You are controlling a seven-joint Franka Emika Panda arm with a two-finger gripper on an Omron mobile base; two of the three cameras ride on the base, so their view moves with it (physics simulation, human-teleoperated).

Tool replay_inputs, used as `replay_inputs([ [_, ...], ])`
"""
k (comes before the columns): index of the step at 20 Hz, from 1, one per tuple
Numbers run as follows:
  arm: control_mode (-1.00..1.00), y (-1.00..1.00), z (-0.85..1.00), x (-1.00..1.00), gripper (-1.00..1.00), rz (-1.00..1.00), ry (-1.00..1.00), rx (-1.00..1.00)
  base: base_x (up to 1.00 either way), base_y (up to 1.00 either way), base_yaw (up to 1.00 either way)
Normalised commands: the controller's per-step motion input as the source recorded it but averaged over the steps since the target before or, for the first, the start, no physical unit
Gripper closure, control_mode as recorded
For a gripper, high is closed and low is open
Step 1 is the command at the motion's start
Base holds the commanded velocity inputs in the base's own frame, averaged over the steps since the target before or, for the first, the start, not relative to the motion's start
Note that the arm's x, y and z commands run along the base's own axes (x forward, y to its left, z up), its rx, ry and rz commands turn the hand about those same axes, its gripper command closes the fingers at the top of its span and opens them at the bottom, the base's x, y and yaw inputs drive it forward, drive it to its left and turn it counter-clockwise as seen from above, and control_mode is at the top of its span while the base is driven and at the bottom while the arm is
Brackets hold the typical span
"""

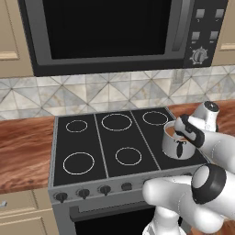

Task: Pick up the sugar cube(s) and place them in the saucepan with hot chocolate.

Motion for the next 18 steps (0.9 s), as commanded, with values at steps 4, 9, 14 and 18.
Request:
replay_inputs([
  [4,-1.0,0.0,0.0,0.0,-1.0,0.0,0.0,0.0,0.0,0.0,0.0],
  [9,-1.0,0.0,0.0,0.0,-1.0,0.0,0.0,0.0,0.0,0.0,0.0],
  [14,-1.0,-0.05,0.01,0.13,-1.0,0.0,0.03,0.0,0.0,0.0,0.0],
  [18,-1.0,-0.15,0.15,0.1,-1.0,0.0,0.0,0.0,0.0,0.0,0.0],
])
